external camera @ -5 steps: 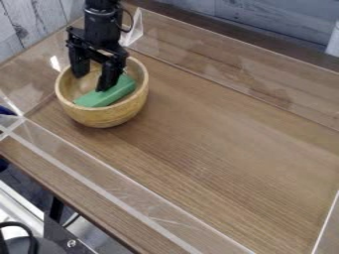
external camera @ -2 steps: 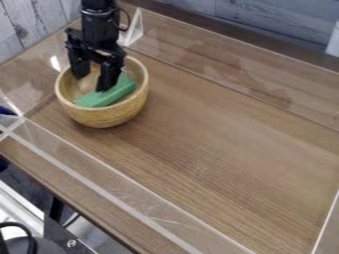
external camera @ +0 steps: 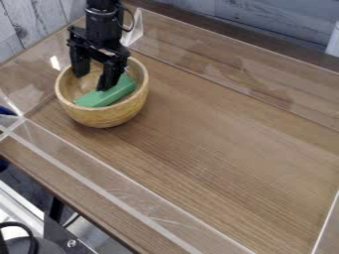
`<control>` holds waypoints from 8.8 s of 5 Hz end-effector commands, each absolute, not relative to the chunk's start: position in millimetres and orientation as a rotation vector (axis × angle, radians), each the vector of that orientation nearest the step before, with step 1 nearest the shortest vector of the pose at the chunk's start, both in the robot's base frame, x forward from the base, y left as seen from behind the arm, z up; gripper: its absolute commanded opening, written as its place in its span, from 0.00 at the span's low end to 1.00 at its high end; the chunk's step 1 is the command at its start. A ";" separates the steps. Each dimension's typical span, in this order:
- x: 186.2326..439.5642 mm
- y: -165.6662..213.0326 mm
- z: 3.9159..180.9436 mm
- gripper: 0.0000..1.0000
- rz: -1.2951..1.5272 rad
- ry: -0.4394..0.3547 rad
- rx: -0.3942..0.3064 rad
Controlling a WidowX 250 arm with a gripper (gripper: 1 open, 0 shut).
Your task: Remove the green block from inside the brown bowl and put it on the table
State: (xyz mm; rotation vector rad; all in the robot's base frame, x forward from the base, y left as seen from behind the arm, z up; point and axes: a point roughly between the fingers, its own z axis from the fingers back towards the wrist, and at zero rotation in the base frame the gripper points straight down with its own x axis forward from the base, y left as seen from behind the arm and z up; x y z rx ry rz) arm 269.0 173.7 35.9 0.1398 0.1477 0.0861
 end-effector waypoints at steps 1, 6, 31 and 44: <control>260.6 171.2 7.5 1.00 0.105 0.191 0.109; 282.1 171.9 -18.4 1.00 0.085 0.167 0.053; 304.4 31.4 149.0 0.00 -0.143 -0.081 0.068; 304.9 153.3 75.6 0.00 -0.149 0.014 -0.076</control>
